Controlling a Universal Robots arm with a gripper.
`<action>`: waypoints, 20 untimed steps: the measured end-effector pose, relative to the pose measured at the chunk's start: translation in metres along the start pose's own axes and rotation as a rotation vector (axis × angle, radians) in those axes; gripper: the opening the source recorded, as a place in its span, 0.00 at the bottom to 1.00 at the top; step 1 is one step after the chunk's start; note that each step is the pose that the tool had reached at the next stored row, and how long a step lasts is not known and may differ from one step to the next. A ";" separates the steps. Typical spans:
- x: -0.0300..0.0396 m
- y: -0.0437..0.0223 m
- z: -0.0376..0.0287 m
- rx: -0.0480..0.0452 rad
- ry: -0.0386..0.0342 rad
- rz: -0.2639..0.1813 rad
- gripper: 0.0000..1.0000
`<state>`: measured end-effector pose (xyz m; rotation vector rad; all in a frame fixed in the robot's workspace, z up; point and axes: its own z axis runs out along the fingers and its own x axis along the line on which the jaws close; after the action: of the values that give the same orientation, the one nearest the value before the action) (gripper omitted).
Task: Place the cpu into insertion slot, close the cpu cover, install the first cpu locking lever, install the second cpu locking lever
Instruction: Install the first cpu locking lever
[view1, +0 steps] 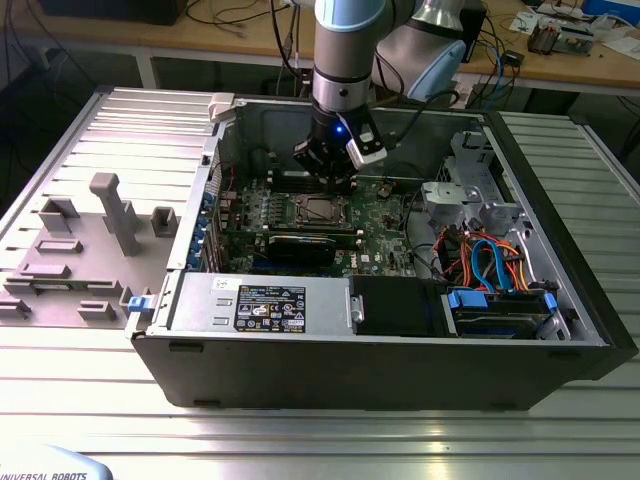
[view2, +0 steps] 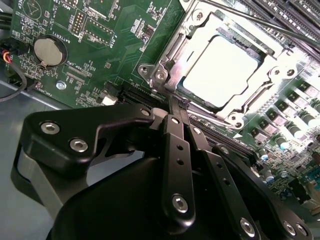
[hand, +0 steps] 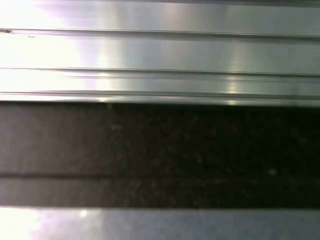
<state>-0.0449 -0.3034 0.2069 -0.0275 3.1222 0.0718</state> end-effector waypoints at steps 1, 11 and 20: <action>-0.0004 -0.0001 0.0008 0.0000 0.0000 0.000 0.11; -0.0009 -0.0003 0.0012 0.0000 0.0000 0.000 0.11; -0.0008 -0.0013 0.0035 0.0102 0.0002 0.000 0.11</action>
<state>-0.0439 -0.3045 0.2034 -0.0274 3.1226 0.0558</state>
